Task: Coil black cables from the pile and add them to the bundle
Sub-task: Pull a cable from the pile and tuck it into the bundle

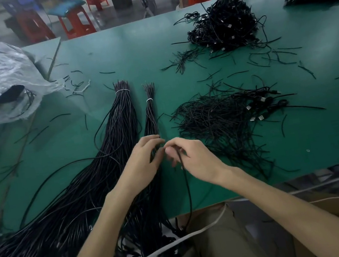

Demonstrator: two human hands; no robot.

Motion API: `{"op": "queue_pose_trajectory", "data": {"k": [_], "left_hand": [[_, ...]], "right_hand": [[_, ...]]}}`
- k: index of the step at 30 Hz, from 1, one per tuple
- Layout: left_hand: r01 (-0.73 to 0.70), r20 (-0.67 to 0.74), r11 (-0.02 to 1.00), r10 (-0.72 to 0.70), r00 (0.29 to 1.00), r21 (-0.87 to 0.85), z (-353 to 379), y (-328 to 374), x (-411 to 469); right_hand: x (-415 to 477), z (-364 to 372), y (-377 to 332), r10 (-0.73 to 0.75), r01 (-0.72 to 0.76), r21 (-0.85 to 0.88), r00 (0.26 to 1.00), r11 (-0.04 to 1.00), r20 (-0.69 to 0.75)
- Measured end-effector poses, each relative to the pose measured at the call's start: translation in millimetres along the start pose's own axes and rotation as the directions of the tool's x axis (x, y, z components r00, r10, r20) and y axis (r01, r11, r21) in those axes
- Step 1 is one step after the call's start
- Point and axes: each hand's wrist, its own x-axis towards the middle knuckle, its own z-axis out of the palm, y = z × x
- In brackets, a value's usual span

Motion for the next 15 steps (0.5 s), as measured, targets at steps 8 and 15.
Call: {"op": "queue_pose_trajectory", "data": {"k": [8,15], "left_hand": [[-0.039,0.090,0.928,0.006,0.996,0.369,38.7,-20.5,42.8],[0.014,-0.036,0.960,-0.004,0.999,0.280,40.5,-24.9,56.9]], "right_hand": [[-12.0,-8.3,-2.9,-0.029,0.047,0.105,0.985,0.993,-0.169],[-40.5,-0.1,-30.2,-0.100,0.140,0.277,0.983,0.950,-0.153]]}}
